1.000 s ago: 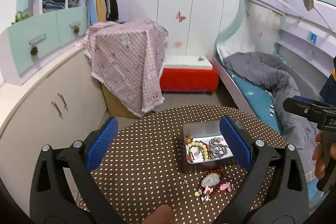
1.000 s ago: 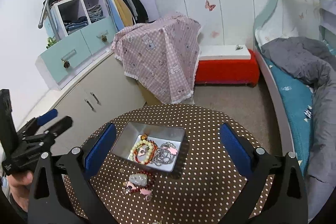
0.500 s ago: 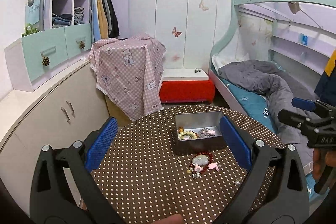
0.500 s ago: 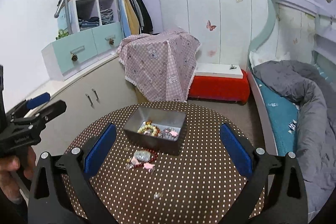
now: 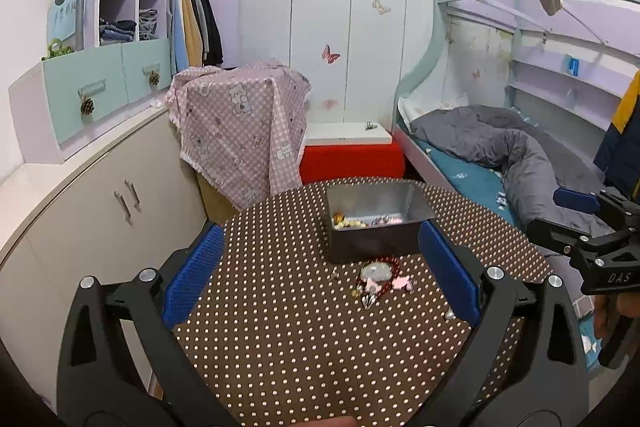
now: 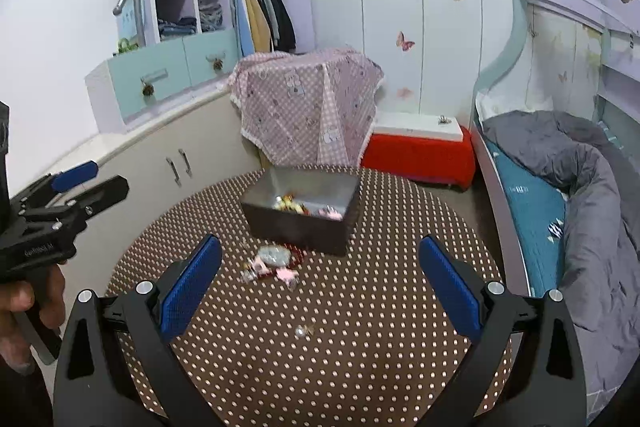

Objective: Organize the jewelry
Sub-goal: 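Move both tools back toward the remaining jewelry on the table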

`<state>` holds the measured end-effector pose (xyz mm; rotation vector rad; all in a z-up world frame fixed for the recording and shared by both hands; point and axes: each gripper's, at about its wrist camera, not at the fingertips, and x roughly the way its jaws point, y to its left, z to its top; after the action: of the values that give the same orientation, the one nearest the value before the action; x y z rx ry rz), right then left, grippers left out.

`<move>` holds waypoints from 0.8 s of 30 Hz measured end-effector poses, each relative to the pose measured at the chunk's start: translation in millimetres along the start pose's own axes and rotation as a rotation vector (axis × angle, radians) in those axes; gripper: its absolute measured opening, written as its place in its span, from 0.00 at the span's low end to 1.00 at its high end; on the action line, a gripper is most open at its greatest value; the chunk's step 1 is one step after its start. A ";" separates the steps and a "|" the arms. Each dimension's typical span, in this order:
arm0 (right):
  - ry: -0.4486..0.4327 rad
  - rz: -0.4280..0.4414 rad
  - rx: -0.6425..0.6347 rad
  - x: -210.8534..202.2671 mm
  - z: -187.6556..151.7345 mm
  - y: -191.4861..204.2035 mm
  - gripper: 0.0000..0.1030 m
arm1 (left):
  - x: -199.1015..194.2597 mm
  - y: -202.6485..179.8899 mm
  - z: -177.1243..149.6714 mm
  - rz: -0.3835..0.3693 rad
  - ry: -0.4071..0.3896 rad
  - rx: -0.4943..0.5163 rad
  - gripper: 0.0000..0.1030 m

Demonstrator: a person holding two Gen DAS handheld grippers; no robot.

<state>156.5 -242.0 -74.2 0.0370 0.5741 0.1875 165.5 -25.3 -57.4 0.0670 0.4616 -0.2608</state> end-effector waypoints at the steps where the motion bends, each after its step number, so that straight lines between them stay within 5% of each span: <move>1: 0.008 -0.004 0.001 -0.1 -4.1 -0.3 0.92 | 1.5 0.5 -2.9 0.004 0.006 0.001 0.93; 11: 0.067 0.005 -0.010 5.5 -29.1 -2.4 0.92 | 16.0 -4.1 -28.3 -0.015 0.064 0.022 0.93; 24: 0.164 0.011 0.006 27.6 -59.4 -12.2 0.92 | 82.2 -22.6 -71.7 -0.034 0.265 0.108 0.93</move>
<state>149.0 -249.9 -140.0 0.0306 0.7386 0.2008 199.6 -57.5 -158.5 0.2006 0.7119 -0.3115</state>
